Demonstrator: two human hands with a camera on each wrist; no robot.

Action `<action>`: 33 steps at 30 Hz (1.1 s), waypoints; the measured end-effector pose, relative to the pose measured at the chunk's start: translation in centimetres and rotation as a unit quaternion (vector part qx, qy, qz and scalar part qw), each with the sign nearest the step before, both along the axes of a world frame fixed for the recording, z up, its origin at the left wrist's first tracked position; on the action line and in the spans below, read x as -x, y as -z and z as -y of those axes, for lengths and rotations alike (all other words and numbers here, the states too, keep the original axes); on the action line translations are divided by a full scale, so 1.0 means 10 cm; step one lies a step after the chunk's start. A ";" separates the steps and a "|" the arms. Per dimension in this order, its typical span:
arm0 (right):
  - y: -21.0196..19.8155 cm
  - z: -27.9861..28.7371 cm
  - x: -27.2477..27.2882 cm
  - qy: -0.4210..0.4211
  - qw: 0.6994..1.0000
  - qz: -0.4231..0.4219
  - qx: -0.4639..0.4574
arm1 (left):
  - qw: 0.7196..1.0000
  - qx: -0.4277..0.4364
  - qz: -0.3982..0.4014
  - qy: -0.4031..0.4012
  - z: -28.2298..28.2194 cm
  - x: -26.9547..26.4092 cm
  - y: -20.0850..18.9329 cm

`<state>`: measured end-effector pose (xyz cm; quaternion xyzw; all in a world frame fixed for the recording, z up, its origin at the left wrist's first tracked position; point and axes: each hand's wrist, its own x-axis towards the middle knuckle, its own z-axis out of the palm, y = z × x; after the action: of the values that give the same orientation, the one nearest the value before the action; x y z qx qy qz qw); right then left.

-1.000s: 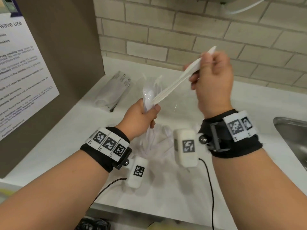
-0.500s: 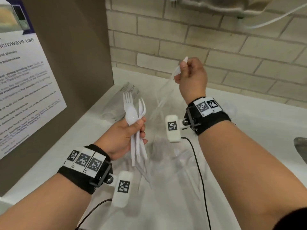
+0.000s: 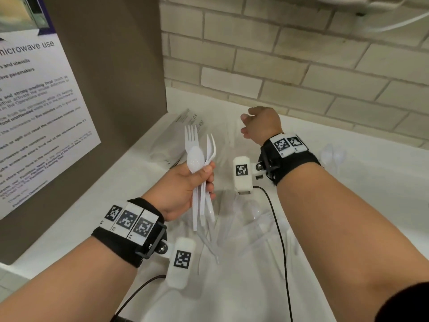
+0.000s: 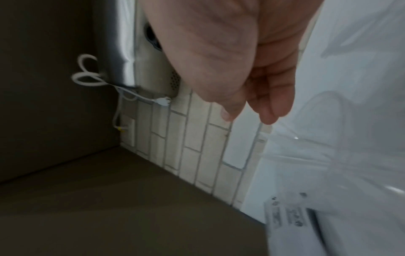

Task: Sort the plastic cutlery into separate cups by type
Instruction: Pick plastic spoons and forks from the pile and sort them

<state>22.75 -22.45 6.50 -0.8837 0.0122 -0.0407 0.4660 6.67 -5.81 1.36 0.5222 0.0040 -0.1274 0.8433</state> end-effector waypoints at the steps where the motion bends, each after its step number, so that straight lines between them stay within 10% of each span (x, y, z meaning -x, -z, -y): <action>1: -0.05 -0.01 0.14 -0.013 1.000 0.006 -0.018 | 1.000 0.005 0.001 0.004 0.02 0.00 -0.01; 8: -0.13 0.01 1.10 -0.194 0.979 -0.019 -0.056 | 0.999 -0.047 0.023 0.014 0.26 -0.02 -0.03; 21: -0.21 0.41 1.22 -0.049 0.975 0.090 -0.198 | 0.906 -0.392 0.156 0.031 0.69 0.06 -0.02; 27: -0.51 0.41 1.28 -0.017 0.916 0.150 -0.372 | 0.859 -0.488 0.154 0.009 0.72 0.03 0.00; 33: -0.43 0.31 1.30 -0.048 0.957 0.102 -0.266 | 0.802 -0.570 0.176 -0.034 0.74 0.01 -0.06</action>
<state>9.74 -25.58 10.82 -0.7185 -0.0676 -0.1039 0.6844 6.54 -13.24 1.99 0.9218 -0.0547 0.0212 0.3832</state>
